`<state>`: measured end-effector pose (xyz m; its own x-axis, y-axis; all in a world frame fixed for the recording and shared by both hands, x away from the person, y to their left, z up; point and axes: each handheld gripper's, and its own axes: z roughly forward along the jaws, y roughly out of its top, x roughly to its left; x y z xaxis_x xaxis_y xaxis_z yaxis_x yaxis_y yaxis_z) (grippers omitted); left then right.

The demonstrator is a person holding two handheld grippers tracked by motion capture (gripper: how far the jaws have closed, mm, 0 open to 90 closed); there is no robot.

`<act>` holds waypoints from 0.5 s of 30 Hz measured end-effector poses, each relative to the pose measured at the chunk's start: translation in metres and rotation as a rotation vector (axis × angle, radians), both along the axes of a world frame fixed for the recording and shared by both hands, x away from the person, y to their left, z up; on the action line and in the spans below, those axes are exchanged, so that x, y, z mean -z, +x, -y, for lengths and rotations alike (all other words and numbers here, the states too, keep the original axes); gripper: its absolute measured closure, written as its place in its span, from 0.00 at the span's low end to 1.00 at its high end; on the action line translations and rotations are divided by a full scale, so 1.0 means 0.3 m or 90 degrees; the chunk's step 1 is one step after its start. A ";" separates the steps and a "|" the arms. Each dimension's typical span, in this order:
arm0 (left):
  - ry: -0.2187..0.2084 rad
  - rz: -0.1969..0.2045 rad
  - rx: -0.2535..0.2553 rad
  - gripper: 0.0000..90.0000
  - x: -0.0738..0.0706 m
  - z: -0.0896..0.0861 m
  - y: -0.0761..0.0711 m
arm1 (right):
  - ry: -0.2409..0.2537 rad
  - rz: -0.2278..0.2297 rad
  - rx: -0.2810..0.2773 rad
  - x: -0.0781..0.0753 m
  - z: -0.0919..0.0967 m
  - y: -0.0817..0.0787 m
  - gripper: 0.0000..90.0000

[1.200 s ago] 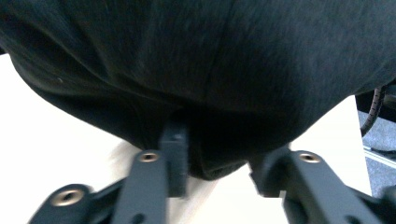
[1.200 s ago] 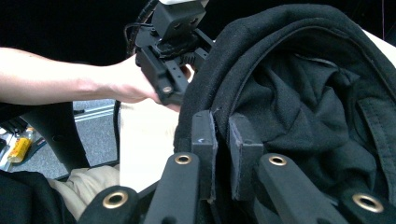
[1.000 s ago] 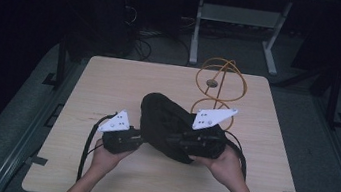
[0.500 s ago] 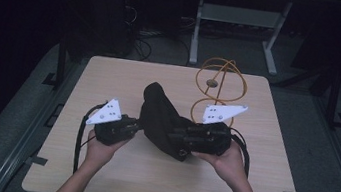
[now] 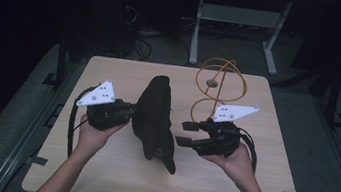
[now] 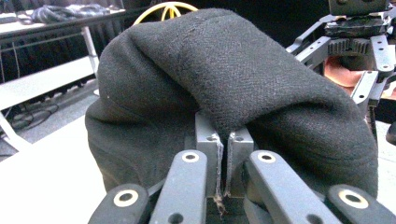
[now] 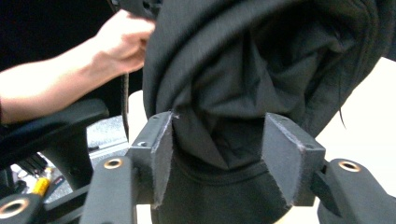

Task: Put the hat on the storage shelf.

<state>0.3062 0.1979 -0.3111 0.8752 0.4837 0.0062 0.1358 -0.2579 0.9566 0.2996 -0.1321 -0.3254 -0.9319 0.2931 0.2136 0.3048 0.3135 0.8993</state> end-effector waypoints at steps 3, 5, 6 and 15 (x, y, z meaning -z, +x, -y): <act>0.004 -0.004 0.002 0.97 -0.003 -0.003 0.007 | -0.012 0.005 0.014 0.012 0.018 -0.001 0.42; 0.011 -0.009 0.002 0.97 -0.011 -0.002 0.019 | -0.030 0.005 0.033 0.033 0.044 0.001 0.39; 0.017 -0.009 0.002 0.97 -0.015 -0.002 0.023 | -0.037 0.005 0.040 0.041 0.052 0.002 0.38; 0.020 -0.019 0.000 0.97 -0.053 -0.014 0.060 | -0.060 -0.002 0.106 0.107 0.142 0.015 0.34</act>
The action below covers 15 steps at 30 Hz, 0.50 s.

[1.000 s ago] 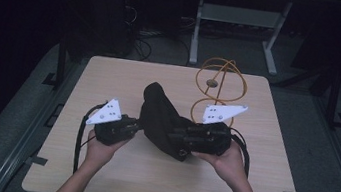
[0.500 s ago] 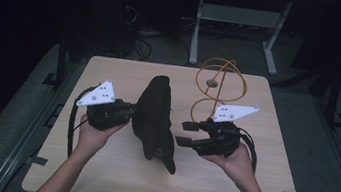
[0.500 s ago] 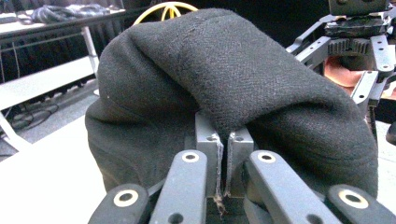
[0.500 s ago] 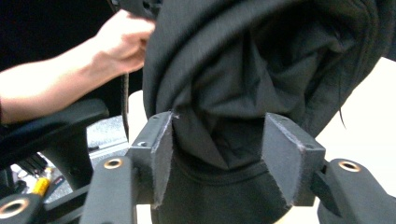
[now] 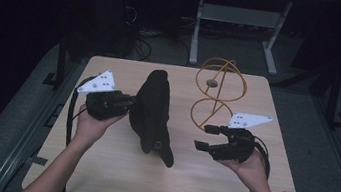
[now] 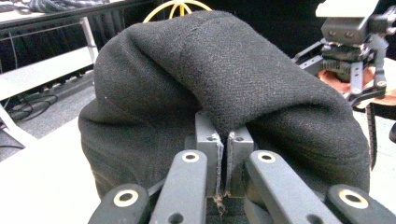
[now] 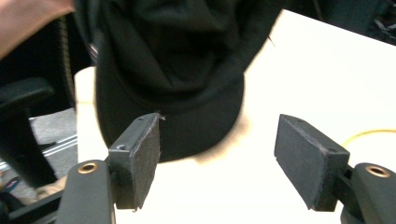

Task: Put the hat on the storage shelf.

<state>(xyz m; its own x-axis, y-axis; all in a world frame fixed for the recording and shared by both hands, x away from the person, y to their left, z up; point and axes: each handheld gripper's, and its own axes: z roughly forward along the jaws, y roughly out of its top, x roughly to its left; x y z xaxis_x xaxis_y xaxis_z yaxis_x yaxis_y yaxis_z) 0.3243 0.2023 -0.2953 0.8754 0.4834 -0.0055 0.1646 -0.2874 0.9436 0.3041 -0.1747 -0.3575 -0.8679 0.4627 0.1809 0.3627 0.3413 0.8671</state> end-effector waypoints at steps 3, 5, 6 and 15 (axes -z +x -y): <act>-0.003 -0.002 0.002 0.97 -0.011 -0.001 0.013 | -0.004 -0.007 0.027 0.025 0.035 -0.001 0.31; -0.001 -0.003 0.004 0.97 -0.019 0.000 0.020 | -0.011 -0.012 0.043 0.044 0.058 -0.003 0.31; 0.001 -0.003 0.003 0.97 -0.023 0.002 0.023 | -0.015 -0.014 0.050 0.053 0.071 -0.005 0.31; 0.007 -0.011 0.006 0.97 -0.053 0.009 0.061 | -0.029 -0.046 0.093 0.136 0.179 -0.026 0.27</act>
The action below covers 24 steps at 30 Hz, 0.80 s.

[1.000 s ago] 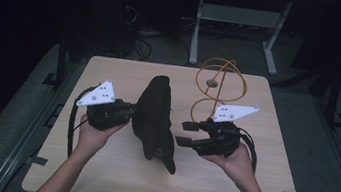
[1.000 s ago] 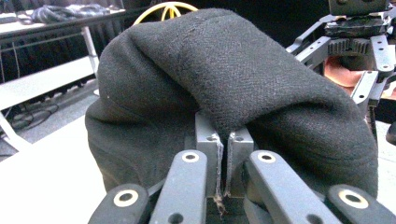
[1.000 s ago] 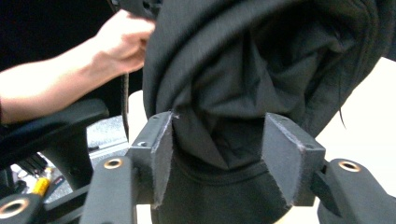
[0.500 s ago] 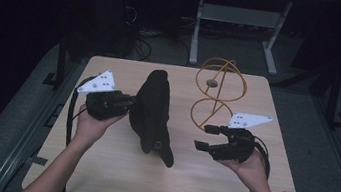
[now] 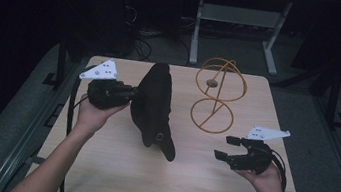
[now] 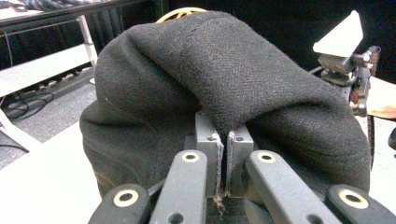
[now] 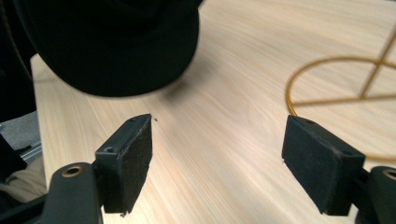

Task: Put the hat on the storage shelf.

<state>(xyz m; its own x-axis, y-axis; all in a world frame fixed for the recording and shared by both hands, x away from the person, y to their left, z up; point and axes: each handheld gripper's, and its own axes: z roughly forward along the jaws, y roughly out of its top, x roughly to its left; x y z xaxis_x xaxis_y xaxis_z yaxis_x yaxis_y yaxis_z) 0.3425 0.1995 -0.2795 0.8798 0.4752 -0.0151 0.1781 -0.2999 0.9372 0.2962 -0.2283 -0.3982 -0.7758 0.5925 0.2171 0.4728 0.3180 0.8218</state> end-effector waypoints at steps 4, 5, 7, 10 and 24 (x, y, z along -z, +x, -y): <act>0.002 -0.004 0.002 0.97 -0.016 0.009 0.023 | -0.009 -0.009 0.019 0.026 0.040 -0.010 0.27; 0.002 -0.004 0.002 0.97 -0.016 0.009 0.023 | -0.012 -0.009 0.022 0.031 0.050 -0.013 0.27; 0.002 -0.003 0.005 0.97 -0.030 0.018 0.043 | -0.018 -0.009 0.030 0.039 0.068 -0.018 0.26; 0.006 -0.003 0.008 0.97 -0.044 0.030 0.065 | -0.020 -0.009 0.044 0.051 0.092 -0.026 0.26; 0.014 -0.005 0.021 0.97 -0.115 0.116 0.162 | -0.016 -0.024 0.084 0.086 0.190 -0.031 0.23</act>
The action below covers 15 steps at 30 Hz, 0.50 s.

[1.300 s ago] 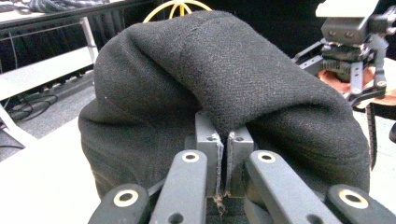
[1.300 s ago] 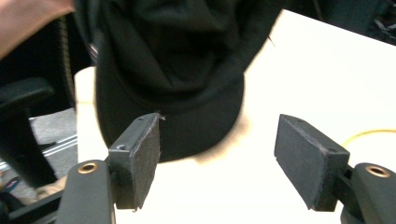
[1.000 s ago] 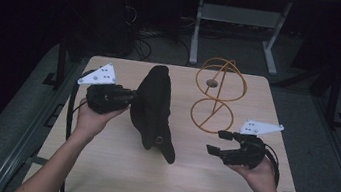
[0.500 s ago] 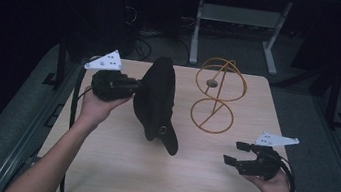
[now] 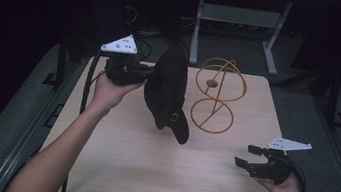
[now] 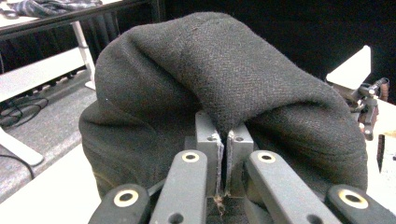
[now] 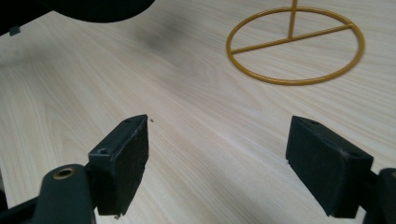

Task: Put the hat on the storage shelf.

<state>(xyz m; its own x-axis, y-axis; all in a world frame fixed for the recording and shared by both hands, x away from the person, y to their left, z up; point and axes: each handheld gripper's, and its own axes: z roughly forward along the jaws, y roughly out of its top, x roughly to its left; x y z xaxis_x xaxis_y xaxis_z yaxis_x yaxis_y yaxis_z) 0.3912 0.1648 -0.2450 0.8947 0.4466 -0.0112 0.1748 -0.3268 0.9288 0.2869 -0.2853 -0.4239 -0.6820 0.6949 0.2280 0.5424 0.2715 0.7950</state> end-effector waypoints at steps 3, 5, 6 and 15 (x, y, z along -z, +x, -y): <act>0.000 -0.001 0.001 0.97 -0.017 0.025 0.028 | 0.001 0.003 0.008 0.002 0.016 0.002 0.23; 0.001 0.000 0.001 0.97 -0.023 0.034 0.037 | 0.001 0.004 0.011 0.002 0.020 0.001 0.23; 0.004 0.002 0.003 0.97 -0.035 0.052 0.055 | 0.003 0.004 0.015 0.003 0.027 0.001 0.23; 0.017 0.014 0.005 0.97 -0.116 0.127 0.125 | 0.005 0.012 0.027 -0.006 0.040 0.006 0.23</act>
